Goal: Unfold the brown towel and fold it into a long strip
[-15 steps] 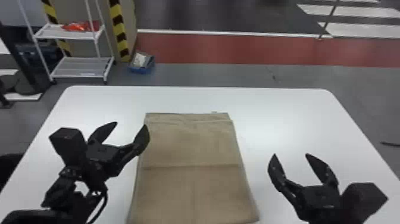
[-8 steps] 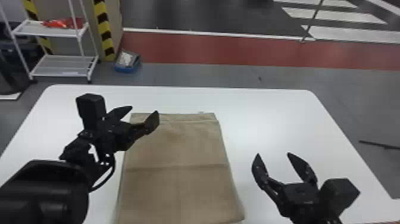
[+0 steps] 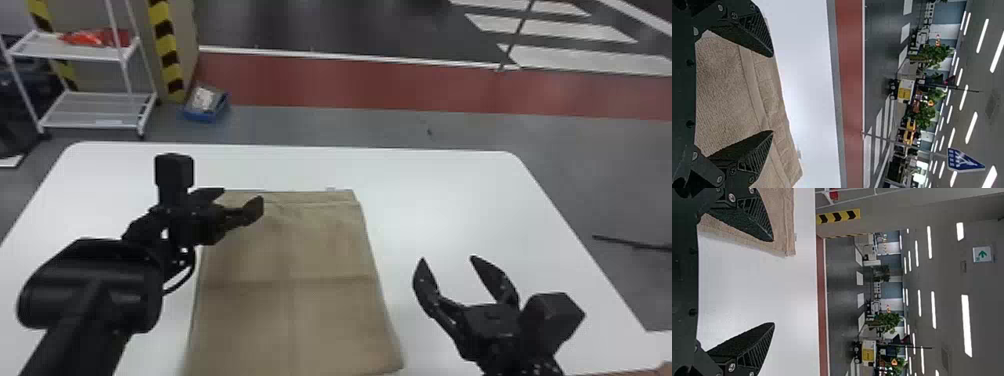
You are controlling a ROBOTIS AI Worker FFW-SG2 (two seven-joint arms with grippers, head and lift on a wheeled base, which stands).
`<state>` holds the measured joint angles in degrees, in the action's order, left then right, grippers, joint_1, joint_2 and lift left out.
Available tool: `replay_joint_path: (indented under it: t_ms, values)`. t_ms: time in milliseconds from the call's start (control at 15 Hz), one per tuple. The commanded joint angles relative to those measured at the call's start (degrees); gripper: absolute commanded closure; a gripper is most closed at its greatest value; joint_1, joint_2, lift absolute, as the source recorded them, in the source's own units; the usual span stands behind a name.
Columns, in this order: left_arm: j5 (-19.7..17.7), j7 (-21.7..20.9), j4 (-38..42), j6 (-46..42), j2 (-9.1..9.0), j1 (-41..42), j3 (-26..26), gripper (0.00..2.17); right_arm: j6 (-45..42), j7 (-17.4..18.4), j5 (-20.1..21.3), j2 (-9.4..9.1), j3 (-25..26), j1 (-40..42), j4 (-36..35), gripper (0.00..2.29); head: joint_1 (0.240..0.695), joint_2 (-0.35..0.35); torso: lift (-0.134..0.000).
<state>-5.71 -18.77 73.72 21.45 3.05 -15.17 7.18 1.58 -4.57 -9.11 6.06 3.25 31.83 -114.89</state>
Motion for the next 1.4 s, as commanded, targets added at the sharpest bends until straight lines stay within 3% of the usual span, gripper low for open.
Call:
replay_joint_path:
  t_ms: [0,400,1333]
  values:
    - [1.14,0.31,-5.34,-2.15,-0.41,-2.40,-0.15,0.21,0.67,0.00,0.06,0.18,-0.26,-0.28,0.20,0.13,0.695,-0.145,-0.096]
    - [2.90,0.84,-14.92,-7.42,-0.59,-6.62,-0.33,0.27,1.37,0.09,-0.29,0.71,-0.35,-0.54,0.20,0.13,0.695,-0.125,-0.096]
    - [4.39,0.58,-19.66,-10.06,-0.59,-7.59,-1.91,0.37,2.25,0.09,-0.38,1.32,-1.32,-2.13,1.69,0.13,0.695,-0.096,-0.096]
